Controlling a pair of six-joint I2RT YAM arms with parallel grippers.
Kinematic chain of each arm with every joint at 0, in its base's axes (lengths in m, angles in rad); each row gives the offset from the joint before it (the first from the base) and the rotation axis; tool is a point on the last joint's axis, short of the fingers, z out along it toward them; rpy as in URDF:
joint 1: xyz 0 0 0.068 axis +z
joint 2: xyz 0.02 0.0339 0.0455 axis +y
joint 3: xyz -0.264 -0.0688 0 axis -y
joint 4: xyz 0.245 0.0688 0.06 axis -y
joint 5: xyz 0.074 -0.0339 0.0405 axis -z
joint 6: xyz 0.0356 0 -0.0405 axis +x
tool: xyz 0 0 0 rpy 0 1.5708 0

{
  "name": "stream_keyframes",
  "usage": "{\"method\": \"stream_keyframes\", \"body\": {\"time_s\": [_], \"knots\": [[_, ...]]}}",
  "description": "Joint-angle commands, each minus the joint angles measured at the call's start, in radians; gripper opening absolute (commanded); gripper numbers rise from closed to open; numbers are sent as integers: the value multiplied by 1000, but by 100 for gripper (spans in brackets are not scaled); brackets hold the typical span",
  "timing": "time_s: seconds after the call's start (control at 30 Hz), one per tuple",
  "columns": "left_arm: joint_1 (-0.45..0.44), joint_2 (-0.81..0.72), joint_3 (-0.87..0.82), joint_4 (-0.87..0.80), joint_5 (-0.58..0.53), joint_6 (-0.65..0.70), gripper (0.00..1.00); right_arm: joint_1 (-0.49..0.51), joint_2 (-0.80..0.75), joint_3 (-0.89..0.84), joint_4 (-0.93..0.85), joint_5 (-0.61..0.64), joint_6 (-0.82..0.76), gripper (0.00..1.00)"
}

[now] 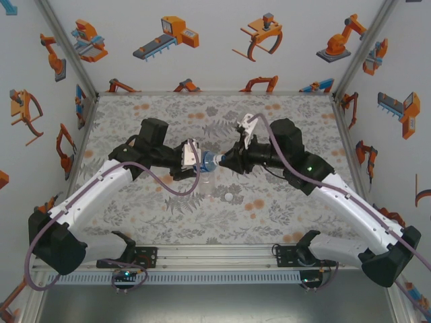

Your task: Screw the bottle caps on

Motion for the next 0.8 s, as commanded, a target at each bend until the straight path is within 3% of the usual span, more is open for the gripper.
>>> {"method": "stream_keyframes", "body": {"time_s": [0.0, 0.13, 0.2, 0.27, 0.43, 0.63, 0.77], "knots": [[-8, -3, 45, 24, 69, 2, 0, 8, 1, -17, -18, 225, 524, 4], [-9, -4, 45, 31, 71, -2, 0, -6, -1, -48, -86, 255, 986, 3], [-8, -4, 43, 37, 73, -6, 0, -9, 10, -69, -72, 219, 1127, 2], [-9, -1, 44, 40, 78, -10, 0, -7, 31, -75, -32, 165, 1181, 7], [-10, 4, 42, 51, 85, -20, 0, -8, 37, -26, -98, 192, 1104, 20], [-16, -3, 24, 78, 75, -39, 0, -10, -22, -2, -92, 243, 930, 55], [-16, 7, 29, 71, 73, -51, 0, -11, -64, 35, -99, 257, 717, 62]]}}
